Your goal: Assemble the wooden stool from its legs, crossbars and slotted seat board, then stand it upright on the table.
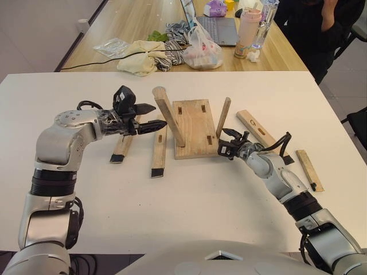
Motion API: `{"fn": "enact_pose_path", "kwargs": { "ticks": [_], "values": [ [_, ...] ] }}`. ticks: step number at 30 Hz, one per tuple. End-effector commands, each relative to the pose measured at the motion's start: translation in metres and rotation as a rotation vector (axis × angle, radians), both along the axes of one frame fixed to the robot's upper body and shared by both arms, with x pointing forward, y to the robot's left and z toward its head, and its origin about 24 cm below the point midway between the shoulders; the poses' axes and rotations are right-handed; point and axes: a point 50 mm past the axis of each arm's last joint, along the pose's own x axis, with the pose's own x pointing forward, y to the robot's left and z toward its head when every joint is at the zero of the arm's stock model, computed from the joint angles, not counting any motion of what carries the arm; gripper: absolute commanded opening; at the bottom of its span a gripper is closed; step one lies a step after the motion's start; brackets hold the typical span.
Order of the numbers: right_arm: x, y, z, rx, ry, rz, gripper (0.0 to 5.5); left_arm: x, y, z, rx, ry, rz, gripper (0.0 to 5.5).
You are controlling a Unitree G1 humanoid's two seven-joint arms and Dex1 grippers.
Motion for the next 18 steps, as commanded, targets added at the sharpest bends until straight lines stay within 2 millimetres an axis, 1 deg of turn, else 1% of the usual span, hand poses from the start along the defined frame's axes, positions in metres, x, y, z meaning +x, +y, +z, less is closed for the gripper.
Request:
{"fn": "enact_pose_path", "kwargs": {
  "ticks": [1,5,7,10,12,14,16,17,18],
  "values": [
    [0.006,-0.009,0.004,-0.048,-0.037,-0.03,2.21,0.0,-0.001,0.0,-0.01,-0.006,0.015,3.77],
    [0.016,-0.024,0.016,-0.094,-0.129,-0.072,2.21,-0.001,-0.001,-0.003,-0.02,-0.002,0.024,3.77],
    [0.022,-0.027,0.025,-0.082,-0.169,-0.096,2.21,-0.002,0.0,-0.005,-0.026,0.001,0.032,3.77],
    [0.026,-0.025,0.028,-0.078,-0.199,-0.095,2.21,-0.001,-0.002,-0.006,-0.033,0.002,0.034,3.77],
    [0.028,-0.021,0.022,-0.074,-0.178,-0.093,2.21,-0.001,-0.003,-0.007,-0.041,0.003,0.034,3.77],
    [0.032,-0.02,0.017,0.168,-0.039,-0.241,2.21,0.0,-0.004,-0.007,-0.043,0.003,0.03,3.77],
    [0.037,-0.023,0.016,0.479,0.098,-0.4,2.21,0.001,-0.005,-0.007,-0.043,0.002,0.027,3.77],
    [0.04,-0.024,0.018,0.631,0.147,-0.454,2.21,0.001,-0.005,-0.008,-0.042,0.002,0.027,3.77],
    [0.042,-0.024,0.02,0.745,0.182,-0.477,2.21,0.001,-0.004,-0.008,-0.042,0.002,0.028,3.77]
  ]
}}
